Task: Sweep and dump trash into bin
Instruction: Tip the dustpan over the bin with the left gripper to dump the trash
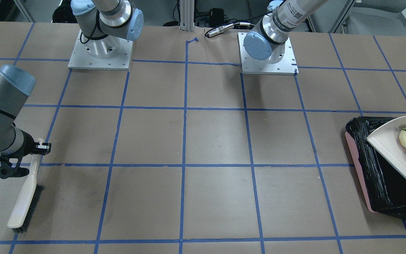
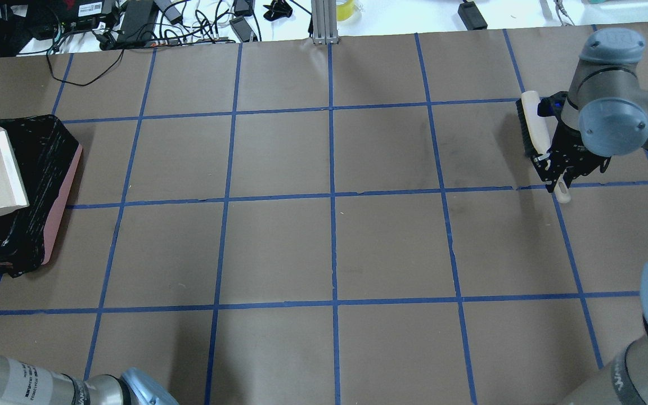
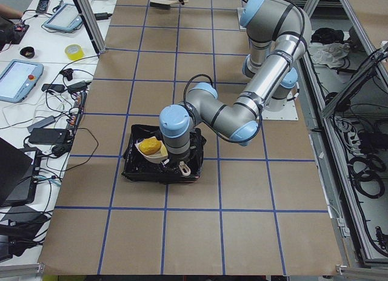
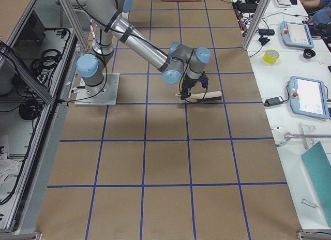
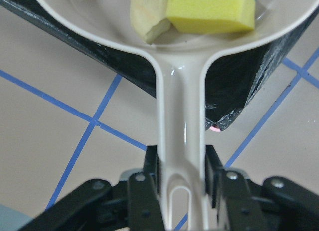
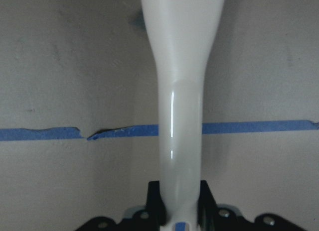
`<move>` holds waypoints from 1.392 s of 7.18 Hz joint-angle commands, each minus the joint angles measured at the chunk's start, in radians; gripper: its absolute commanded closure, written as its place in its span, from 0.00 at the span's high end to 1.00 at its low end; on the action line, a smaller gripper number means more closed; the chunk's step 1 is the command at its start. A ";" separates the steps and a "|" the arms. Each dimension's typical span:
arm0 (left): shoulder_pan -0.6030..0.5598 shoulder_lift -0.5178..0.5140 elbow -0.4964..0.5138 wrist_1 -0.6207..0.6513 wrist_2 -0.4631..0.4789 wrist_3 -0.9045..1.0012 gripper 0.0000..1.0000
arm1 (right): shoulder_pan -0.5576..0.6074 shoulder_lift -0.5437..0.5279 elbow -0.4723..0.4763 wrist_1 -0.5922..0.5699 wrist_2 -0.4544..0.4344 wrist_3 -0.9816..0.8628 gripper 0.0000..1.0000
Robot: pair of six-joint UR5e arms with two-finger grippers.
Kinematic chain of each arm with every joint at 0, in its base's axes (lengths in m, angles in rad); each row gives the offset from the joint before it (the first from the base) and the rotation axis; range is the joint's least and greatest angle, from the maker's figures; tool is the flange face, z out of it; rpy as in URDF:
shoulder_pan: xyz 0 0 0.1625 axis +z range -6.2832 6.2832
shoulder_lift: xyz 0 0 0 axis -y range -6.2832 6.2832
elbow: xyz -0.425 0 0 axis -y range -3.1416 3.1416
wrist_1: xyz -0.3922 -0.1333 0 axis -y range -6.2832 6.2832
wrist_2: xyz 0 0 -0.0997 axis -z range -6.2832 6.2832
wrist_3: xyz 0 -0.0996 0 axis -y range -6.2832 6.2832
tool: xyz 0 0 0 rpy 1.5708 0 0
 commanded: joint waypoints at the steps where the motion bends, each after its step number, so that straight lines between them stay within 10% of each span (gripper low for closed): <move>1: -0.001 0.011 0.028 0.000 0.136 0.055 0.00 | 0.000 -0.001 -0.007 -0.003 -0.002 -0.011 0.69; 7: -0.224 0.023 -0.010 0.339 0.502 0.338 0.00 | 0.003 -0.039 -0.010 0.010 0.004 0.003 0.88; 10: -0.228 0.044 0.009 0.395 0.403 0.424 0.00 | 0.014 -0.122 -0.005 0.079 0.012 0.015 0.92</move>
